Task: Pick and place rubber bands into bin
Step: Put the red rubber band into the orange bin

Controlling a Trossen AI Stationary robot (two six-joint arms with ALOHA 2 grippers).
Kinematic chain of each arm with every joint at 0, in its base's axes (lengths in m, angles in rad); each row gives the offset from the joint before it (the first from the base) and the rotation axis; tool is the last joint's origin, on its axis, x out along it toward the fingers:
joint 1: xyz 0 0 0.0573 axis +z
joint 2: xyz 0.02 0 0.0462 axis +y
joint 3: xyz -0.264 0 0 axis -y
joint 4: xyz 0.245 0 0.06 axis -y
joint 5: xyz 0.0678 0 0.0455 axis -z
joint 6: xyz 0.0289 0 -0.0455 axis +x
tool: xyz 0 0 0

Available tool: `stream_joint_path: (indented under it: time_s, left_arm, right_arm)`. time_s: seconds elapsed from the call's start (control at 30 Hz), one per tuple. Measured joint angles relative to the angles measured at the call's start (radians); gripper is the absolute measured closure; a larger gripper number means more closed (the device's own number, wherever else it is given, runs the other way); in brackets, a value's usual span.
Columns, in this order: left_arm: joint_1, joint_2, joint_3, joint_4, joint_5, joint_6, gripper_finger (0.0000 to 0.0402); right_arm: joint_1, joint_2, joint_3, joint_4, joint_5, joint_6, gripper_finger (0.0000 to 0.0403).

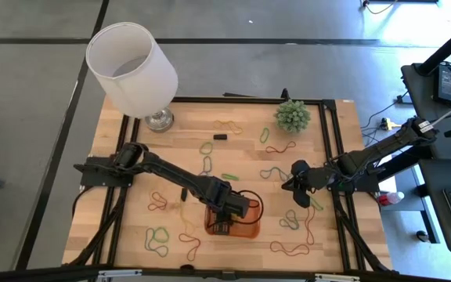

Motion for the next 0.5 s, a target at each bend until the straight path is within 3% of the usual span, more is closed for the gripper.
stream_joint_path:
  time_s: [0.2,0.33,0.43,0.5]
  left_arm:
    - [0.0,0.0,0.05,-0.036,0.009,-0.001,0.0251]
    - [0.0,-0.001,0.057,-0.017,0.129,0.045,0.0251]
    - [-0.002,-0.001,0.056,-0.052,0.04,0.006,0.026]
    - [0.006,-0.001,0.056,-0.034,0.082,-0.013,0.0265]
  right_arm:
    - [0.0,0.0,0.0,0.001,0.0,0.002,0.0371]
    - [0.0,0.0,0.0,0.001,0.0,0.002,0.0371]
    - [0.0,0.0,0.0,0.002,0.001,0.002,0.0371]
    - [0.0,0.0,0.0,0.002,0.001,0.002,0.0371]
